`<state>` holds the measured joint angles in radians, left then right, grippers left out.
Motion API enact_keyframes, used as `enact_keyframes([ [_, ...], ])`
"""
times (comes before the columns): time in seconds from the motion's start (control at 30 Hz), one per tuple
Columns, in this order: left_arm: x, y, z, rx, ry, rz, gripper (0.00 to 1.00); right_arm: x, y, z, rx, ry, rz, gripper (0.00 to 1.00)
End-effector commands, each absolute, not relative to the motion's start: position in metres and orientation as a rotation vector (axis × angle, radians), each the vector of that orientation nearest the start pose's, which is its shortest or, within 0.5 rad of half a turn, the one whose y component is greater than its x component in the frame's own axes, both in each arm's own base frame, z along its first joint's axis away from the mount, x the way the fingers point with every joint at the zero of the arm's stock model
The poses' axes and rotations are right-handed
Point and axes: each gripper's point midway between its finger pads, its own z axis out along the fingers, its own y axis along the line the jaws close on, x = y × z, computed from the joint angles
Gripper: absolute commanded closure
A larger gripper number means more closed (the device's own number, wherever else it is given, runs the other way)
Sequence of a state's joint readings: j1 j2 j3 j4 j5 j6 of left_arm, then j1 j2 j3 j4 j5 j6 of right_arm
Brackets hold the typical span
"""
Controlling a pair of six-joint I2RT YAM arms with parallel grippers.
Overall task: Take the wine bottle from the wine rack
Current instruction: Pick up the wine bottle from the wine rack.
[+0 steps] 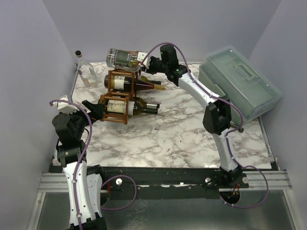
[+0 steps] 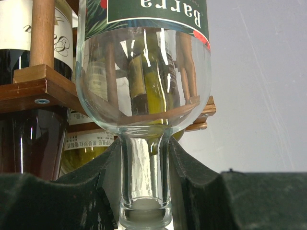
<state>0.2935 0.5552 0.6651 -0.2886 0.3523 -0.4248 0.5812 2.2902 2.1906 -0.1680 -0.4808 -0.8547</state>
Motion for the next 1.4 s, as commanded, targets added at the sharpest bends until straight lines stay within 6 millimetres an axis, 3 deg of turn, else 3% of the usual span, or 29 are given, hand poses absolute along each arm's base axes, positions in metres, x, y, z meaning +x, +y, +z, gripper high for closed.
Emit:
enact_keyframes([
  [0.0, 0.266, 0.003, 0.252, -0.379, 1.738, -0.389, 0.01, 0.508, 0.408, 0.389, -1.279, 0.864, 0.224, 1.0],
  [0.53, 0.267, 0.003, 0.25, -0.379, 1.745, -0.391, 0.01, 0.514, 0.392, 0.42, -1.203, 0.84, 0.191, 1.0],
  [0.97, 0.267, 0.004, 0.249, -0.375, 1.746, -0.388, 0.01, 0.528, 0.377, 0.429, -1.141, 0.848, 0.133, 1.0],
  [1.37, 0.267, 0.003, 0.25, -0.369, 1.744, -0.391, 0.01, 0.521, 0.364, 0.446, -1.117, 0.857, 0.155, 1.0],
])
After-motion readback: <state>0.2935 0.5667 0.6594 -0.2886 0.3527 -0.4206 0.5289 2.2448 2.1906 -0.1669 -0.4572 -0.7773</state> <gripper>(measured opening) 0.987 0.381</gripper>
